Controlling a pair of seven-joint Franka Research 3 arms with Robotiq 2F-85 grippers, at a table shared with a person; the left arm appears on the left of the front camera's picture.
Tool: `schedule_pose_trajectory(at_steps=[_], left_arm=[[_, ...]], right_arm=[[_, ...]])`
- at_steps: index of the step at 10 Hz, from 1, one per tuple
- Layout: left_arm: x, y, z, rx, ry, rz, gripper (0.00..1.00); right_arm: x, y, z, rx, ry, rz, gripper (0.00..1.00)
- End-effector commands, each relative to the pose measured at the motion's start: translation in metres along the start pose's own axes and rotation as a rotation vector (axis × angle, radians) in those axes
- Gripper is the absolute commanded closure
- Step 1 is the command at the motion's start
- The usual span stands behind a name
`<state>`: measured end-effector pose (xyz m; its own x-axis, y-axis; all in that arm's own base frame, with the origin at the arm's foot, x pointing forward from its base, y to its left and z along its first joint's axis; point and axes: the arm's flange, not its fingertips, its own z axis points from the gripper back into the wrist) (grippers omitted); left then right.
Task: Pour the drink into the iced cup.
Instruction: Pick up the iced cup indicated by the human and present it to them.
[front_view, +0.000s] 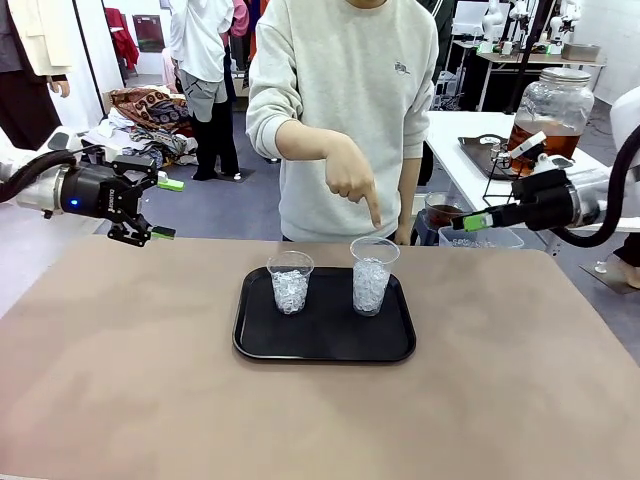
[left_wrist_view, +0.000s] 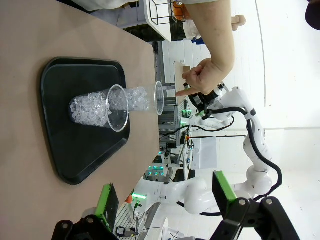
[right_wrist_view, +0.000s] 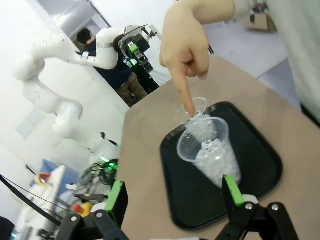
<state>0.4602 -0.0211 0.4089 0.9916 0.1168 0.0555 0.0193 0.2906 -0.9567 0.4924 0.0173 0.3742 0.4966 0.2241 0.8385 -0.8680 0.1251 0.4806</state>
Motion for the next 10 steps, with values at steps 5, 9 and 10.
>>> schedule_pose_trajectory(at_steps=[5, 9, 10], left_arm=[[0.000, 0.000, -0.001, -0.012, -0.010, 0.004, 0.00], [0.000, 0.000, -0.001, -0.012, -0.010, 0.004, 0.00], [0.000, 0.000, -0.001, -0.012, -0.010, 0.004, 0.00]], right_arm=[[-0.029, -0.049, -0.038, -0.031, -0.070, 0.363, 0.00], [-0.036, -0.048, -0.038, -0.020, -0.056, 0.341, 0.00], [-0.036, -0.048, -0.038, -0.020, -0.056, 0.341, 0.00]])
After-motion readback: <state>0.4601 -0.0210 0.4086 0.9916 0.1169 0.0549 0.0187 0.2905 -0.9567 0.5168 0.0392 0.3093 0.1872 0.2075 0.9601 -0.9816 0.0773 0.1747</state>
